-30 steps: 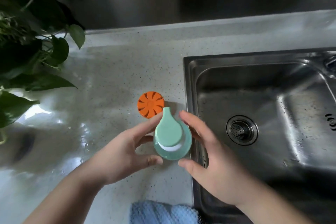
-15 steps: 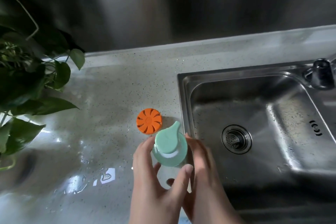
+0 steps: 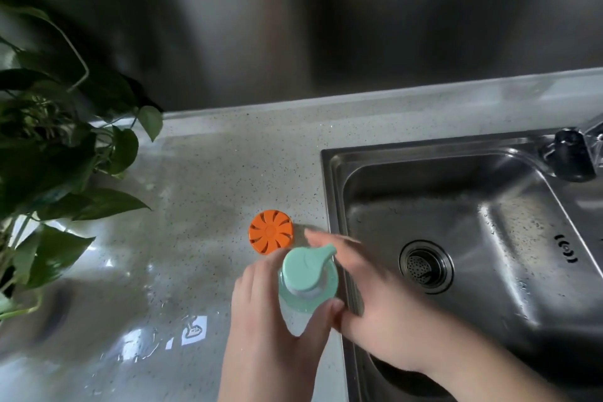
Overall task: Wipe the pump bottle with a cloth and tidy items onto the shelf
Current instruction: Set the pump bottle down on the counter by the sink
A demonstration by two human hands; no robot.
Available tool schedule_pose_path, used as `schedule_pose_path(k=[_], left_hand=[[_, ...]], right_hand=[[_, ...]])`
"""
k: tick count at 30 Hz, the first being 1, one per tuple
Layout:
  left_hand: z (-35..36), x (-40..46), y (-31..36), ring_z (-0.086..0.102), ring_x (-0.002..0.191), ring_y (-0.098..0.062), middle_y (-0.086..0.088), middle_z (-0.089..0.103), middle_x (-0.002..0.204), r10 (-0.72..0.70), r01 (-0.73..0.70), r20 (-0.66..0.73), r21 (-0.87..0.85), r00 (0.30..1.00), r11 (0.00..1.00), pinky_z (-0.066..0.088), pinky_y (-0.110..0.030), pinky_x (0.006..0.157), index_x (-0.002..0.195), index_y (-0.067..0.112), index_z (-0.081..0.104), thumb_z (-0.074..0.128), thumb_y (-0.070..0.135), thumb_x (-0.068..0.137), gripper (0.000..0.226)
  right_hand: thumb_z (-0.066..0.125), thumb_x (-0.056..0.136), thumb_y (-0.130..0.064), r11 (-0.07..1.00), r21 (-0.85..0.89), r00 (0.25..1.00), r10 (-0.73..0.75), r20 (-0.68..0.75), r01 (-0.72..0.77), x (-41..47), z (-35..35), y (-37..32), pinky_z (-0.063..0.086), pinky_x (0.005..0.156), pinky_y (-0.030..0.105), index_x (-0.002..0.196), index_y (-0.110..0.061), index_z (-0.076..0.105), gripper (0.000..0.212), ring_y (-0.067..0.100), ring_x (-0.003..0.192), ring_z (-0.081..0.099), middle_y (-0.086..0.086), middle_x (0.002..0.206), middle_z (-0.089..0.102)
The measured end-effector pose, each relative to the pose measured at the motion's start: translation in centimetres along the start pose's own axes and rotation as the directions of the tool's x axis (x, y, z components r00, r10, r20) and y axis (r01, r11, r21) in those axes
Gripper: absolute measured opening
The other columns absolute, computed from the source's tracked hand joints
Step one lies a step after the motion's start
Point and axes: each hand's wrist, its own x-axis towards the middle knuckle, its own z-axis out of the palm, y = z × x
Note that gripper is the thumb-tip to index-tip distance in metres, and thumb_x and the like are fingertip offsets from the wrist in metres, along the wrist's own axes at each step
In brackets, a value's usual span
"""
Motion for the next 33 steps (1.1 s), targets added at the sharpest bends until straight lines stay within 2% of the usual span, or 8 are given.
schedule_pose_path(k=[7,10,14,19,24,26,30,33], left_hand=[[-0.6,0.9,-0.6,0.059,0.093,0.000,0.028,0.054,0.112,0.075,-0.080,0.070,0.069,0.995,0.994,0.059,-0.034,0.073,0.112,0.071,0.037,0.066,0.046,0.060,0.065],[-1.3,1.2,-0.5,0.067,0.091,-0.004,0.025,0.059,0.114,0.077,-0.084,0.101,0.063,0.992,0.995,0.061,-0.037,0.074,0.115,0.068,0.042,0.069,0.046,0.060,0.066],[-2.8,2.8,1.6,0.067,0.094,0.005,0.030,0.063,0.111,0.113,-0.121,0.114,0.061,0.987,0.991,0.054,-0.016,0.079,0.113,0.063,0.047,0.068,0.046,0.064,0.056],[-4.0,8.2,4.7,0.068,0.098,-0.002,0.021,0.069,0.103,0.093,-0.081,0.189,-0.071,0.977,0.994,0.057,-0.038,0.088,0.108,0.045,0.054,0.068,0.031,0.080,0.034],[-3.6,16.0,4.2,0.063,0.110,0.001,0.022,0.069,0.112,0.074,-0.047,0.241,-0.116,0.968,0.992,0.055,-0.036,0.095,0.114,0.037,0.058,0.069,0.021,0.088,0.033],[-3.1,17.5,3.2,0.062,0.111,-0.001,0.021,0.067,0.112,0.062,-0.045,0.258,-0.072,0.964,0.996,0.056,-0.037,0.095,0.115,0.036,0.057,0.070,0.024,0.086,0.034],[-2.3,18.0,0.7,0.062,0.107,-0.003,0.021,0.066,0.108,0.025,-0.030,0.281,0.016,0.959,0.999,0.056,-0.038,0.092,0.113,0.034,0.057,0.072,0.026,0.084,0.034],[-2.0,17.6,-0.5,0.060,0.105,0.005,0.026,0.065,0.104,0.015,-0.020,0.276,0.016,0.961,1.000,0.057,-0.033,0.090,0.111,0.035,0.057,0.073,0.026,0.084,0.033]], right_hand=[[0.064,0.078,-0.047,0.986,-0.086,0.986,-0.148,-0.078,0.141,0.3,1.5,1.3,0.038,0.111,0.033,0.138,-0.042,0.027,0.070,0.003,0.139,0.034,-0.015,0.145,0.041],[0.058,0.083,-0.053,0.965,-0.157,0.963,-0.231,-0.140,0.209,0.4,1.5,1.5,0.040,0.106,0.028,0.139,-0.035,0.035,0.062,0.003,0.138,0.038,-0.013,0.141,0.046],[0.067,0.075,-0.051,0.964,-0.161,0.924,-0.251,-0.288,0.212,0.6,-0.1,0.4,0.041,0.104,0.021,0.131,-0.030,0.047,0.064,0.006,0.133,0.046,-0.013,0.134,0.052],[0.064,0.074,-0.062,0.972,-0.156,0.870,-0.227,-0.438,0.175,4.1,-3.2,-1.6,0.039,0.105,0.022,0.124,-0.017,0.059,0.067,0.005,0.123,0.051,-0.016,0.125,0.055],[0.077,0.070,-0.043,0.994,-0.102,0.859,-0.094,-0.504,0.049,10.2,-4.6,-1.7,0.030,0.087,-0.004,0.126,-0.028,0.051,0.064,-0.016,0.104,0.035,-0.036,0.108,0.040],[0.078,0.072,-0.042,0.999,-0.047,0.888,-0.018,-0.460,-0.004,11.8,-4.1,-0.8,0.032,0.085,0.003,0.128,-0.034,0.049,0.064,-0.014,0.105,0.036,-0.039,0.109,0.042],[0.077,0.073,-0.044,0.998,-0.026,0.930,0.052,-0.364,-0.065,13.2,-2.6,0.9,0.044,0.093,0.023,0.128,-0.037,0.049,0.062,-0.001,0.112,0.049,-0.018,0.127,0.060],[0.079,0.072,-0.041,0.998,-0.014,0.931,0.054,-0.360,-0.064,13.1,-2.0,1.4,0.040,0.092,0.022,0.128,-0.037,0.051,0.063,-0.003,0.108,0.047,-0.017,0.126,0.060]])
